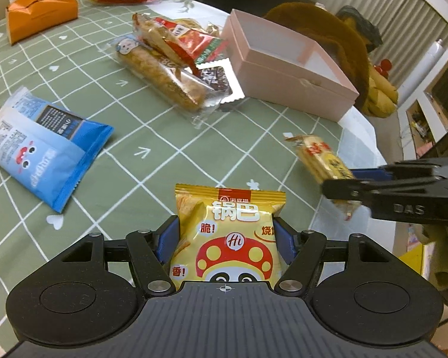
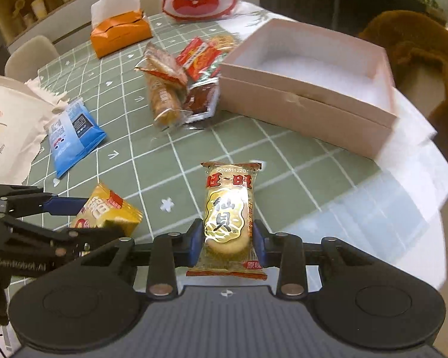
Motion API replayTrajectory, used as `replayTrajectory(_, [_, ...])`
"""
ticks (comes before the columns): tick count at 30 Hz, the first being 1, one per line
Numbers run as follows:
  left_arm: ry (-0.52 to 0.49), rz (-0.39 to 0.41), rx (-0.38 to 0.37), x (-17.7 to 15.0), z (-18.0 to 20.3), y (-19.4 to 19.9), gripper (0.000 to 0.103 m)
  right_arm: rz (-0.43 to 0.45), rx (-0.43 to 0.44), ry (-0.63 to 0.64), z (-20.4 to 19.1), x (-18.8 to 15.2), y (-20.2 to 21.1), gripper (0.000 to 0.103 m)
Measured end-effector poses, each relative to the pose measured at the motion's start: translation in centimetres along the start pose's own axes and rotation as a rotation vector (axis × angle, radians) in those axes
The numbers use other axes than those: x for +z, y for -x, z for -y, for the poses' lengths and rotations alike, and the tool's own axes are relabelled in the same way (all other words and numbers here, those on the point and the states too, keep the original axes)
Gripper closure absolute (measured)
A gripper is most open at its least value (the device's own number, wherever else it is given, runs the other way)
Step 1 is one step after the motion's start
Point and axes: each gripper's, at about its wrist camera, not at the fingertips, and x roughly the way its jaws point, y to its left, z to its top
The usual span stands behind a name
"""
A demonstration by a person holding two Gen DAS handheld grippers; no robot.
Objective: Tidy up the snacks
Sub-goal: 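Carry both packets into the pink box and open both tools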
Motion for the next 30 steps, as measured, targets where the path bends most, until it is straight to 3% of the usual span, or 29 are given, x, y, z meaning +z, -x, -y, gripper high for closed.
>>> replayTrajectory(6, [0.006,0.063,-0.053,2.3,1.5,1.4,0.032,0.072,-0.024,-0.051,1.5,0.3,3.7,0.069])
replayTrajectory(9, [-0.02,0.149,-0.135,7.4,2.9,3.6,0.032,0.166,-0.01,-0.062,2.6,2.9,6.8,0.069])
replayTrajectory(12, [-0.107,0.22,-0.161,13.9,5.0,5.1,0.032,0.294,-0.034,-0.059,4.2,7.8,10.1,0.069])
replayTrajectory(16, [-0.173,0.18,-0.224,22.7,7.1,2.4,0.032,0.361,-0.089,-0.056,7.0,13.7,10.6,0.069])
replayTrajectory(20, [-0.141,0.076,-0.222,28.4,7.8,-5.1,0.032,0.32,-0.13,-0.066,10.4,16.8,6.7,0.069])
replayTrajectory(24, [-0.131,-0.023,-0.184,29.8,7.9,-12.7,0.032,0.223,-0.108,-0.113,13.4,17.4,0.6,0.069])
replayTrajectory(27, [-0.113,-0.061,-0.173,29.4,7.1,-14.5,0.034,0.108,-0.038,-0.155,14.9,16.4,-3.8,0.062])
replayTrajectory(30, [-0.07,-0.059,-0.226,30.1,4.9,-13.8,0.034,0.118,-0.014,-0.141,15.2,14.9,-5.6,0.047])
